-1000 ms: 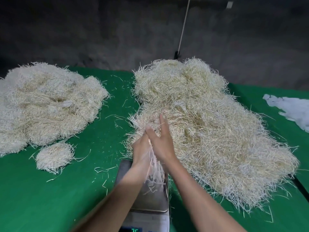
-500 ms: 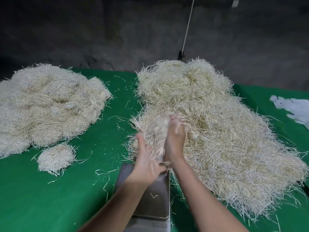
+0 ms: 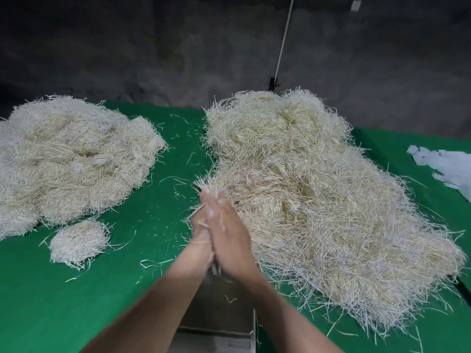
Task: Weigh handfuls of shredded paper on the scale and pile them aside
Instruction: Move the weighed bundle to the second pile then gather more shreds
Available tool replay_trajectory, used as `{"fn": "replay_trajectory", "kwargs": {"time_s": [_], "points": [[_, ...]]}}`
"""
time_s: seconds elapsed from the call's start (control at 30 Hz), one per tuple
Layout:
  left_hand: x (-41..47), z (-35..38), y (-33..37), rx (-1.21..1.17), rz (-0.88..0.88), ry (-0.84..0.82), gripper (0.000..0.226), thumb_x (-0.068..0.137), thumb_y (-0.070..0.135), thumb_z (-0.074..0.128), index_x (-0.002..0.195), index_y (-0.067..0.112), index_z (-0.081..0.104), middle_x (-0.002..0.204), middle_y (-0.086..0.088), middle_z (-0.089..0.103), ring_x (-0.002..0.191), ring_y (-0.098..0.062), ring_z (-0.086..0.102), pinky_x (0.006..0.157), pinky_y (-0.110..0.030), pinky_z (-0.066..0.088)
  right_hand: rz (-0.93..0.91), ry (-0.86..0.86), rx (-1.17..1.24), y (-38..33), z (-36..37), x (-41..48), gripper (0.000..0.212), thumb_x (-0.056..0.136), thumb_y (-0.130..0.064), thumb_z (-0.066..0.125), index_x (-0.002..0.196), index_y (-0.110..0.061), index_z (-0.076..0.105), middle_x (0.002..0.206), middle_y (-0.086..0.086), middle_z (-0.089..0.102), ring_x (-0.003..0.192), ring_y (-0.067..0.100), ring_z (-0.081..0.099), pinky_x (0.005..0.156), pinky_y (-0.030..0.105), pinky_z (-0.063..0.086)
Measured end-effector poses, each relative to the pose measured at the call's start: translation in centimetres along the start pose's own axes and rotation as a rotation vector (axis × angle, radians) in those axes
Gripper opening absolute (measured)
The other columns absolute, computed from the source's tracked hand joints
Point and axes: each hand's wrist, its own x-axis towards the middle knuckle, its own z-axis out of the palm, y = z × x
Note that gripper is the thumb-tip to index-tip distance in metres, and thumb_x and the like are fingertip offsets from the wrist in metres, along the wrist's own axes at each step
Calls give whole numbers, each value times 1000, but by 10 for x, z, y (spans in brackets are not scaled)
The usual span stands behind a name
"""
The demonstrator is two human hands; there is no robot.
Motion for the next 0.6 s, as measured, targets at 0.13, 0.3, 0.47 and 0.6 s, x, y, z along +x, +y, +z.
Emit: {"fn": "replay_trajectory", "kwargs": {"time_s": [0.13,0.3,0.47,0.6], "points": [[-18,11,11,128,-90,-43,29,103,25,38,83,7,52,61,-5,57,46,-11,57,31,-13,35,39,68,127,4,-27,22,56,97,-40,45,141,-56,15,156,-18,3,140,0,11,109,27,10],[-5,9,28,104,119,55,54,99,45,33,67,4,43,60,-10,45,51,-17,49,50,-25,42,-34,231,208,3,3,-19,24,91,-43,50,109,-40,65,100,-20,66,83,-7,61,77,22,52],[-39,13,-9,5,-209,-186,95,69,83,31,143,23,40,142,-6,49,129,-27,47,110,-52,32,312,453,708,-3,-43,28,24,98,-29,49,117,-15,51,102,-6,55,92,6,55,85,30,50],[-23,17,8,-216,-195,-157,63,87,61,46,126,13,57,107,-10,70,97,-27,67,85,-40,53,39,292,262,15,-30,7,30,97,-24,44,125,-34,49,132,-13,45,116,3,48,98,15,39]]}}
